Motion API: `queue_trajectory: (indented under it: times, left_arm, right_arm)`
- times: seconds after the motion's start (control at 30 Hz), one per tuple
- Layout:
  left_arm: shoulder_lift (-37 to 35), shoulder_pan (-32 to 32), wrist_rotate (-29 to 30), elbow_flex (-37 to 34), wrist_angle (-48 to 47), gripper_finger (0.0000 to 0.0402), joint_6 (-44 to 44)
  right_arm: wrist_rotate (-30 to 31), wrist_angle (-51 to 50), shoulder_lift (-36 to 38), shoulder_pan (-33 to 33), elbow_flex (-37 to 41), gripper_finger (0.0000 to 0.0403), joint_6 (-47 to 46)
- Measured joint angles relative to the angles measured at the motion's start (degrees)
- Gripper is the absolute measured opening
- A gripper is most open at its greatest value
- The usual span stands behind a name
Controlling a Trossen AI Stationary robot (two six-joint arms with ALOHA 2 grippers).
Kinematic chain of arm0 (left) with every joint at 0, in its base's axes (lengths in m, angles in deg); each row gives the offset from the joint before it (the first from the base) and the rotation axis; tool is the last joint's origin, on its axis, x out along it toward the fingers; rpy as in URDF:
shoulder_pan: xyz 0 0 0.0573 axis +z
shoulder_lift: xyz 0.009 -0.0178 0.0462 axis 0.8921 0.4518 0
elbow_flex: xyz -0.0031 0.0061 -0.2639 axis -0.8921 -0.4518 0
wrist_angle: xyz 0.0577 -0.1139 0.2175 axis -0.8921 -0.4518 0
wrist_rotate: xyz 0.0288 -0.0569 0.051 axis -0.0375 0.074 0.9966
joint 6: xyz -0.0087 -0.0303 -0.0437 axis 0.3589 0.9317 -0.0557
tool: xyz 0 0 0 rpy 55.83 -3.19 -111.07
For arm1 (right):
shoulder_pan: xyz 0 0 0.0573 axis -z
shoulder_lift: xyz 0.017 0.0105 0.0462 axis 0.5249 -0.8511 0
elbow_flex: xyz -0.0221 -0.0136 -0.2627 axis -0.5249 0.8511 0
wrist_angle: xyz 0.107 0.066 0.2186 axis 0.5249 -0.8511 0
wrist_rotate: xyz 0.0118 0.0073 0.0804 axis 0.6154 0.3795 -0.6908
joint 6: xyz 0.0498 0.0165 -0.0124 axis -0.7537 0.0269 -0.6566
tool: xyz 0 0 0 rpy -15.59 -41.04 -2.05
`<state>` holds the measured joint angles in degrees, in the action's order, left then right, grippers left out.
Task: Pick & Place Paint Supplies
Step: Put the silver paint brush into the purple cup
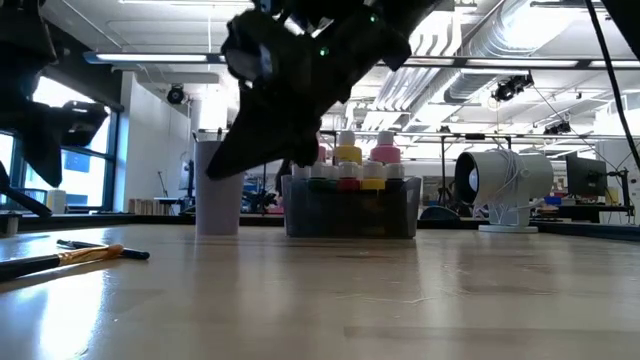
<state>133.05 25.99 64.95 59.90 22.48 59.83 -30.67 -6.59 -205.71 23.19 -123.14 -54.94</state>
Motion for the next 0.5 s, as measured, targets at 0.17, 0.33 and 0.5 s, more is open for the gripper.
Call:
queue_trajectory:
  times: [0.17, 0.33, 0.5]
  left_arm:
    - [3.8, 0.1, 1.3, 0.0, 0.3, 0.0164, 0.2]
    - [6.6, 1.8, 1.7, 0.0, 1.4, 0.0164, 0.4]
    - [7.5, 9.2, -3.3, 0.0, 1.5, 0.0164, -2.1]
  right_arm:
    - [0.0, -4.3, 2.7, -0.1, 0.0, 0.0003, 4.4]
    - [0.0, -5.9, 5.0, -0.1, 0.0, 0.0003, 5.7]
    - [-0.2, -6.7, 5.1, -0.2, 0.0, 0.0002, 7.4]
